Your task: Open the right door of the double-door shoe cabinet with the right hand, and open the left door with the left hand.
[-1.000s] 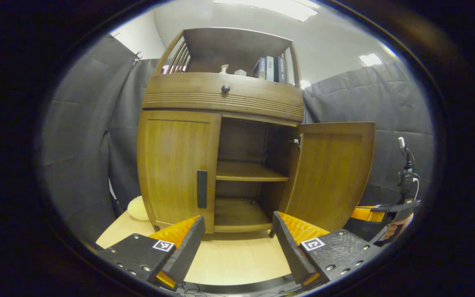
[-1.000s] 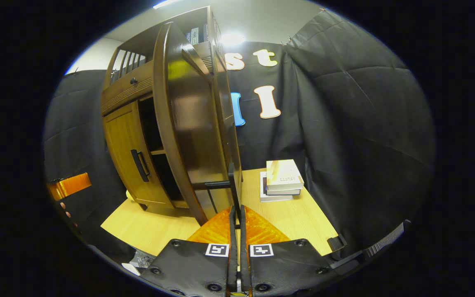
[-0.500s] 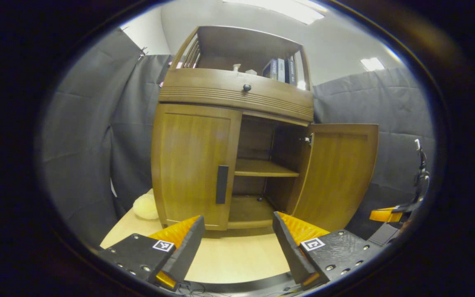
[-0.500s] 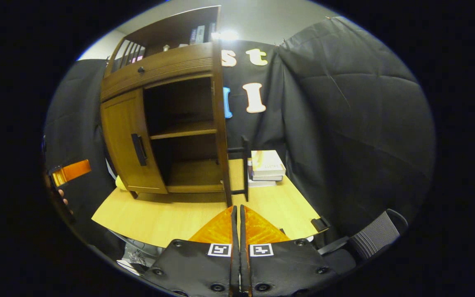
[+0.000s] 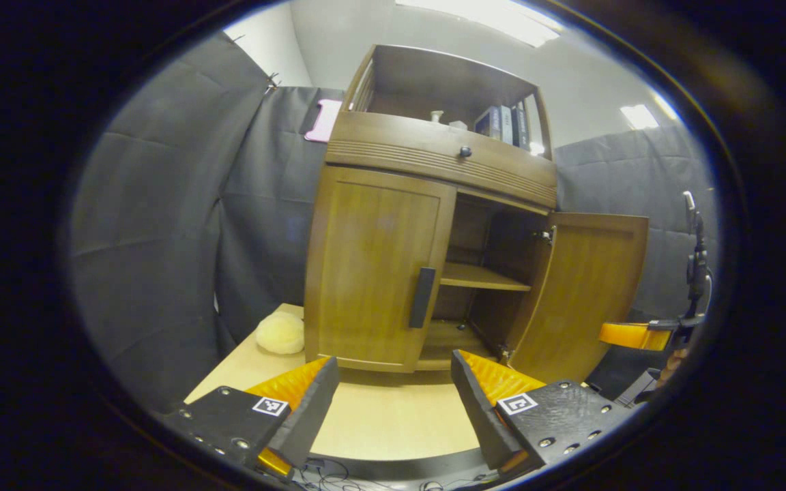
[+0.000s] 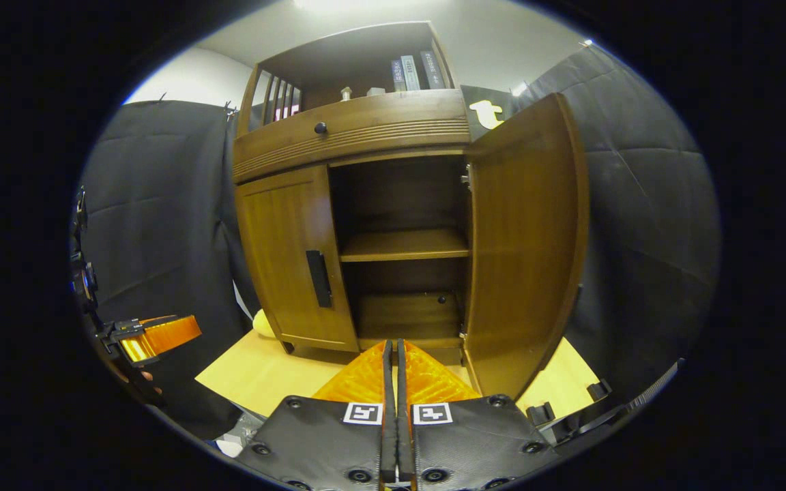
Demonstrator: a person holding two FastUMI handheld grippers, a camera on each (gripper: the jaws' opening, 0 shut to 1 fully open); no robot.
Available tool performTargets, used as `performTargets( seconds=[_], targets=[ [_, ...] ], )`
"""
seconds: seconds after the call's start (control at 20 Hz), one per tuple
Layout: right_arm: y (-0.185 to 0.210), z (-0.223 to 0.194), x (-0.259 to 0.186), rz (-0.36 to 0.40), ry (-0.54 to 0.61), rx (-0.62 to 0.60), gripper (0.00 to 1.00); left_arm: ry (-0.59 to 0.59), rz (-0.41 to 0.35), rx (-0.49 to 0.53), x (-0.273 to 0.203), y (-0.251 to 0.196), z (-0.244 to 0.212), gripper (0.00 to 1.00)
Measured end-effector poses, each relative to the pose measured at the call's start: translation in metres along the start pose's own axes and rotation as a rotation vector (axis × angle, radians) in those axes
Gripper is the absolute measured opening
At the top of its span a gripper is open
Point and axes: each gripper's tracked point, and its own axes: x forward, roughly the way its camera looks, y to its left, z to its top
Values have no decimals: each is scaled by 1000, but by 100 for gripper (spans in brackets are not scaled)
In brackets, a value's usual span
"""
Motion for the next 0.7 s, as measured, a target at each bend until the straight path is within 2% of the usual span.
performTargets(
  seconds=[0.05, 0.15, 0.25, 0.3, 0.35, 0.45, 0.6, 0.7],
  targets=[
    [7, 9, 3, 17, -16, -11, 2, -5, 6, 4, 2, 3, 3, 95],
    [15, 15, 21, 40, -60, -38, 0, -19, 18, 19, 7, 12, 11, 95],
    [23, 25, 36, 60, -87, -56, 5, -27, 28, 30, 15, 17, 15, 95],
    [25, 29, 41, 74, -102, -57, 2, -29, 33, 34, 23, 18, 18, 95],
    [26, 33, 48, 75, -115, -60, 5, -32, 35, 37, 30, 18, 20, 95],
    [24, 40, 63, 83, -130, -59, 0, -40, 31, 44, 46, 14, 26, 95],
    [18, 39, 83, 95, -113, -17, 48, -42, 16, 45, 75, 4, 33, 96],
    [6, 41, 91, 75, -119, 10, 80, -44, 1, 44, 96, -7, 38, 96]
  ],
)
